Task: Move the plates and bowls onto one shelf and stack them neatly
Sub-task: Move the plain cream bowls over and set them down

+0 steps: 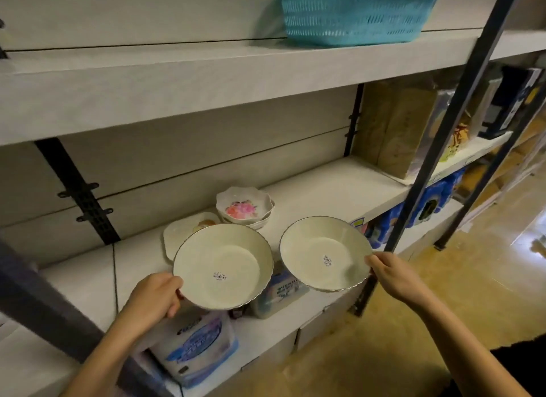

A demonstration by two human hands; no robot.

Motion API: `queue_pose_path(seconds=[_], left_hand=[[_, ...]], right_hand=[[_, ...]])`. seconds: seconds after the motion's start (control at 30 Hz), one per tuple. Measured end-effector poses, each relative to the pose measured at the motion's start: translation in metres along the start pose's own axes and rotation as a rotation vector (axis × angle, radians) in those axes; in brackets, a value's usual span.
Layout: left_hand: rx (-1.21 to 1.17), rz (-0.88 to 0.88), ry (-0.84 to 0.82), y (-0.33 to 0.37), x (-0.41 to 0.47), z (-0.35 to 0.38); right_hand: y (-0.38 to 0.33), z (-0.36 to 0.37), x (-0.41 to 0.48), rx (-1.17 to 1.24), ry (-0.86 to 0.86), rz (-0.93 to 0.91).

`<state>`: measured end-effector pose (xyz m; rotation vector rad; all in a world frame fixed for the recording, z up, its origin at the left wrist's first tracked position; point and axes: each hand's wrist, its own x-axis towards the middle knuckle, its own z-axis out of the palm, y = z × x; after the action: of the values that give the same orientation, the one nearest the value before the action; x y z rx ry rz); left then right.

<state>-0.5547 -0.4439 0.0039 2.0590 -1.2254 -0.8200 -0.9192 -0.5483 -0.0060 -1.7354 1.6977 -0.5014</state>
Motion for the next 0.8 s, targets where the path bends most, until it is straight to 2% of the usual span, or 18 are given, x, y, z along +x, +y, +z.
queue_pose_path(seconds=[0.3, 0.57, 0.8], left_hand=[[-0.070, -0.076, 0.052, 0.043, 0.065, 0.021], [-0.095, -0.210, 0.166, 0.074, 0.104, 0.047], [-0.156, -0.304, 0.269, 0.101, 0.128, 0.076]], right_hand=[[0.001, -0.018, 0.129, 0.013, -0.070, -0.080], [0.005, -0.009, 0.251, -0.132, -0.126, -0.148], [0.003, -0.009, 0.331, -0.184, -0.267, -0.212]])
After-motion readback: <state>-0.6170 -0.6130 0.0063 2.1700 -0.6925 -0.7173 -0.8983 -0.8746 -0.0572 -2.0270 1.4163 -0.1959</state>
